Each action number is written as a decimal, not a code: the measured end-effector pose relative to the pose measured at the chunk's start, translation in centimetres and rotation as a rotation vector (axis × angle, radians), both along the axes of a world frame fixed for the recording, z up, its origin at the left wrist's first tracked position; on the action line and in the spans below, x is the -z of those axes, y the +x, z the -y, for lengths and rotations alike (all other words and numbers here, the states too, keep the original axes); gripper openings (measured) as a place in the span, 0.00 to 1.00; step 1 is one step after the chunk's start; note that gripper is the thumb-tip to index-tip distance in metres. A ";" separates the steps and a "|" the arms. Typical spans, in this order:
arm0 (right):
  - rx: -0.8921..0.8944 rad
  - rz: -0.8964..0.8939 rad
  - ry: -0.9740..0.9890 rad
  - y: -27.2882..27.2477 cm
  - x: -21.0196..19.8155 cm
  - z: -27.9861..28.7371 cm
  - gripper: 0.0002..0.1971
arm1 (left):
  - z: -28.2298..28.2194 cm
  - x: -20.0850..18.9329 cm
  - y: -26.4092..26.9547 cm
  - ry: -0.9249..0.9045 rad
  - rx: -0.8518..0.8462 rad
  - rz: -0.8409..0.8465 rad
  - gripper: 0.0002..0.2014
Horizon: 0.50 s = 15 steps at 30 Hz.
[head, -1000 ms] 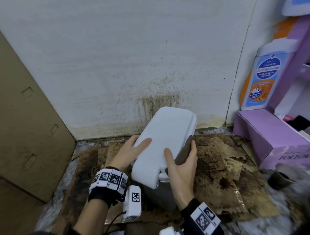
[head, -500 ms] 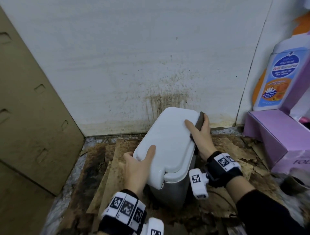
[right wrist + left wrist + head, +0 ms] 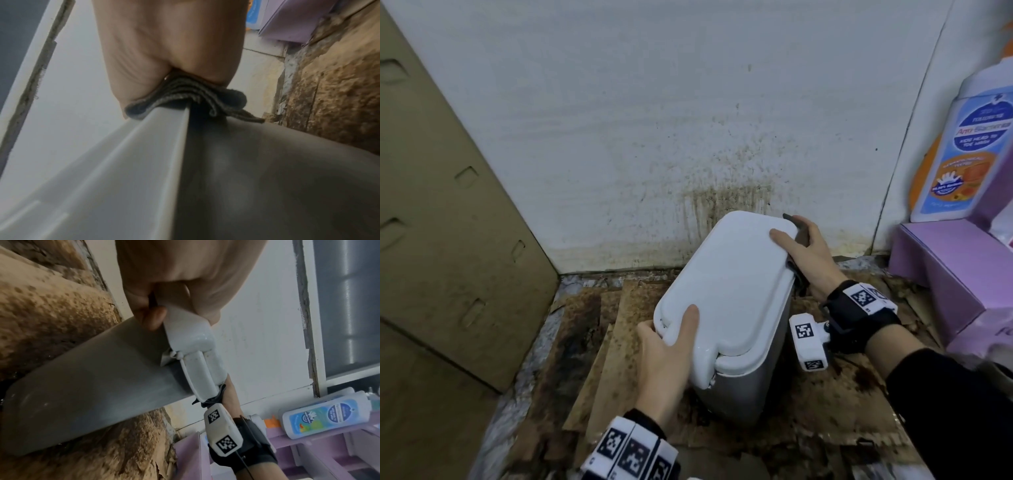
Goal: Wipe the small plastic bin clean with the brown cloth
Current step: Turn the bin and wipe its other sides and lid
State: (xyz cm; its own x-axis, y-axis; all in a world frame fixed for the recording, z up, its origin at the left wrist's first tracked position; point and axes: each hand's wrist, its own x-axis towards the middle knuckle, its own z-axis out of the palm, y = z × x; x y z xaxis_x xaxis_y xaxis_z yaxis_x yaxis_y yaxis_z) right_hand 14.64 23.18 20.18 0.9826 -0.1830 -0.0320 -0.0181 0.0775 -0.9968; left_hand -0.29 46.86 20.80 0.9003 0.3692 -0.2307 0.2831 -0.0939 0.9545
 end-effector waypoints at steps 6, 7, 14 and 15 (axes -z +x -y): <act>0.168 0.042 0.121 -3.0 0.4 -0.7 0.28 | -1.9 -1.8 0.2 0.068 0.033 0.035 0.24; 0.214 0.045 0.151 -3.8 0.8 -1.0 0.28 | -2.5 -2.1 0.6 0.105 0.045 0.036 0.24; 0.508 0.093 0.212 -9.2 2.9 -4.0 0.37 | -6.1 -1.9 3.5 0.300 0.150 -0.053 0.25; 0.539 0.103 0.185 -9.6 3.0 -4.2 0.39 | -6.3 -1.8 4.0 0.317 0.176 -0.063 0.26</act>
State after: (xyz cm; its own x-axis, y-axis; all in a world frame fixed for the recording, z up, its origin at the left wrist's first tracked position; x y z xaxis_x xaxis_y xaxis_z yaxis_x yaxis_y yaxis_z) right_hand 5.03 27.43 17.20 0.7522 -0.6587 -0.0203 0.1683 0.2219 -0.9604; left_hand 3.74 53.12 22.62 0.9440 0.2722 -0.1866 0.2936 -0.4343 0.8516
